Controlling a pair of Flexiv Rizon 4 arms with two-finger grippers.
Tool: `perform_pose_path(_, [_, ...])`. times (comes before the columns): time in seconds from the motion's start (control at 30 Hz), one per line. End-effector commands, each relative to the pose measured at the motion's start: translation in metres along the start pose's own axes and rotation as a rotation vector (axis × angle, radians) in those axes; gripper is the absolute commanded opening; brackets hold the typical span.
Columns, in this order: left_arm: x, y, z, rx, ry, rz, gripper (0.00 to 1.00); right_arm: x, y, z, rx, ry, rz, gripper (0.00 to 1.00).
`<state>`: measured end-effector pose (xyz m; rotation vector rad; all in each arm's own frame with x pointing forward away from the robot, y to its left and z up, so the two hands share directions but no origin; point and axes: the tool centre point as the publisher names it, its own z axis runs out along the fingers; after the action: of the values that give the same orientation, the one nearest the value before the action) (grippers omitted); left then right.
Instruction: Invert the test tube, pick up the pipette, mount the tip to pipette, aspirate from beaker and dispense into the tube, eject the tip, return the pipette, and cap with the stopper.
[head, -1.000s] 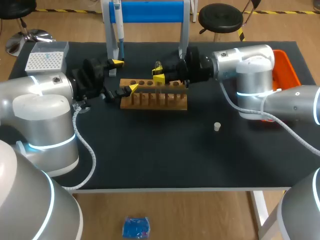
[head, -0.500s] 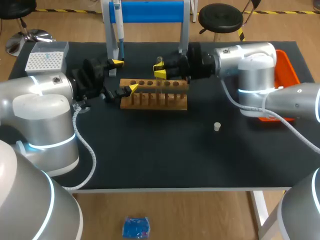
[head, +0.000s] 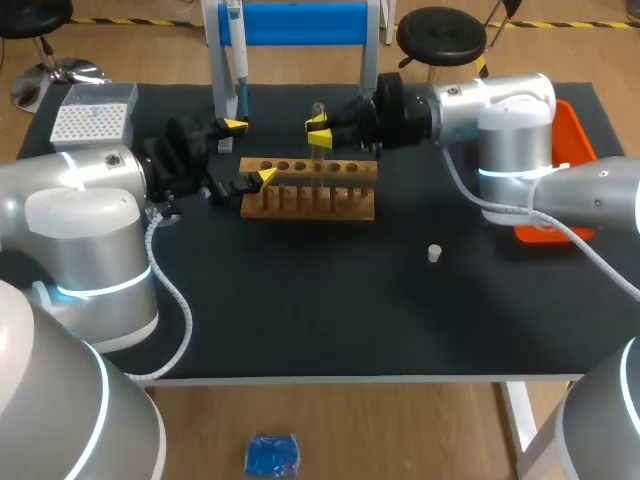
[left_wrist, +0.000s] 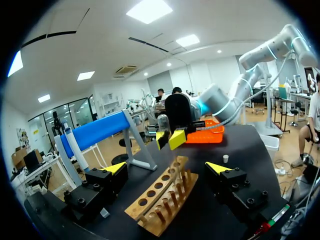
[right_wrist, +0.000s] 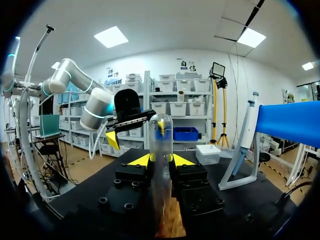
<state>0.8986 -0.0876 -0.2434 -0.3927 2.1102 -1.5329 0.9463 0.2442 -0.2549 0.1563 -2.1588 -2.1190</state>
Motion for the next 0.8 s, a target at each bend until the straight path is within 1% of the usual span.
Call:
perform_pose_path(0.03, [0.000,0.000,0.000,-0.001,-0.001,0.001,1.00,0.006,0.009,0.000,0.011,-0.008,-0.004,0.00])
perform_pose_path(0.43, [0.000,0.000,0.000,-0.001,-0.001,0.001,1.00,0.011,0.025,0.002,0.013,-0.005,-0.030,0.00])
perform_pose_path(0.8, [0.000,0.000,0.000,-0.001,-0.001,0.001,1.00,0.017,0.050,0.001,0.004,-0.008,-0.040,0.00])
